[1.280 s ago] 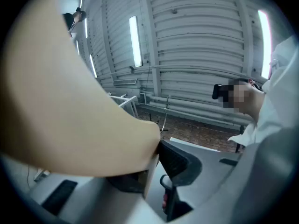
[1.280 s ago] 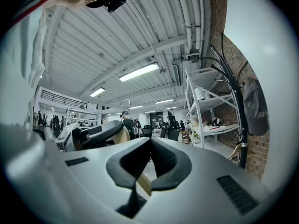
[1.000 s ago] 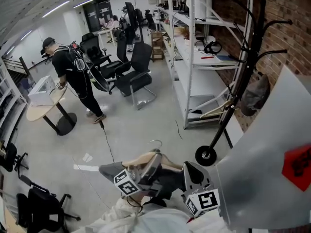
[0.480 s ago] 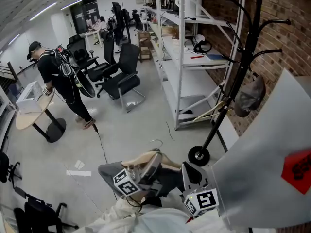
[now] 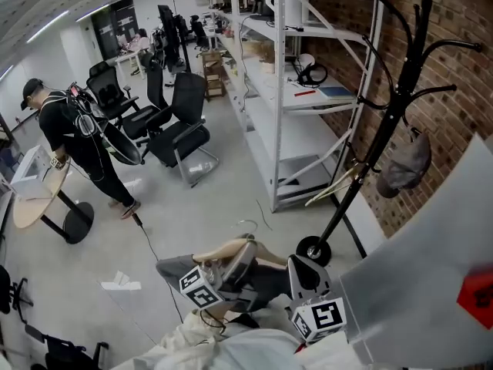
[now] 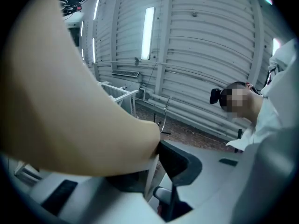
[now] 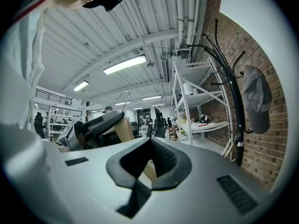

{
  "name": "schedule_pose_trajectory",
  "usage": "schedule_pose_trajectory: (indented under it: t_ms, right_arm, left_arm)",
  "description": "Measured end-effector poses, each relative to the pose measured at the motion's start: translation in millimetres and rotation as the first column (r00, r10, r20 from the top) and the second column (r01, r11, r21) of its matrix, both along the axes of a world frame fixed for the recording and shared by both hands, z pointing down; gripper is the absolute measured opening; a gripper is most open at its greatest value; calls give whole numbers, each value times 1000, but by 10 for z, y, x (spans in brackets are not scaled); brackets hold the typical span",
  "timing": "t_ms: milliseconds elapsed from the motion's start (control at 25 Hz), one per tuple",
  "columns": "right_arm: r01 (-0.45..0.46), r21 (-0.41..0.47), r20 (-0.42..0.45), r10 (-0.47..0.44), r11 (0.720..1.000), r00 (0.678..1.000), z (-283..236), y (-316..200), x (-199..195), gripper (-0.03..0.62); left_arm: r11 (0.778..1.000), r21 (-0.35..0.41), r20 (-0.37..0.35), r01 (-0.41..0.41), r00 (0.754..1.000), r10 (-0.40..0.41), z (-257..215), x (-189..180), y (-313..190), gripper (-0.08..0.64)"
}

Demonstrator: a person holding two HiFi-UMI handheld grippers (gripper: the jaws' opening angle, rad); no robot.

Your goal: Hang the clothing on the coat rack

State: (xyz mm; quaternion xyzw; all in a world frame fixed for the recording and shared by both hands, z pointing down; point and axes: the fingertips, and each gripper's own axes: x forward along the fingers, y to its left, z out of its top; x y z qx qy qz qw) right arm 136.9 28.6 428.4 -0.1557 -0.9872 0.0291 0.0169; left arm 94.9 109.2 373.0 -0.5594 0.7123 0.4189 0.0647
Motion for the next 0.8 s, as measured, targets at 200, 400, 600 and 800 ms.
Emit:
schedule_pose_trajectory:
  t_ms: [200, 400, 600, 800]
  right_arm:
    - [-11, -3, 2, 11, 1000, 1000, -16, 165, -470, 23]
    - [-30, 2, 2, 30, 1000, 1000, -16, 313, -834, 25]
    - [-53, 6, -7, 53, 999, 999, 39, 483, -1109, 23]
    - [-92, 5, -21, 92, 996, 996, 87, 584, -1274, 24]
  left_arm:
    - [1000, 6, 1, -15, 1000, 15, -33, -481, 167, 103]
    - [1000, 5, 1, -30, 1000, 30, -18, -864, 319, 103]
    - [999, 3, 12, -52, 999, 52, 3, -1141, 460, 103]
    - [997, -1, 13, -82, 997, 82, 32, -1329, 565, 103]
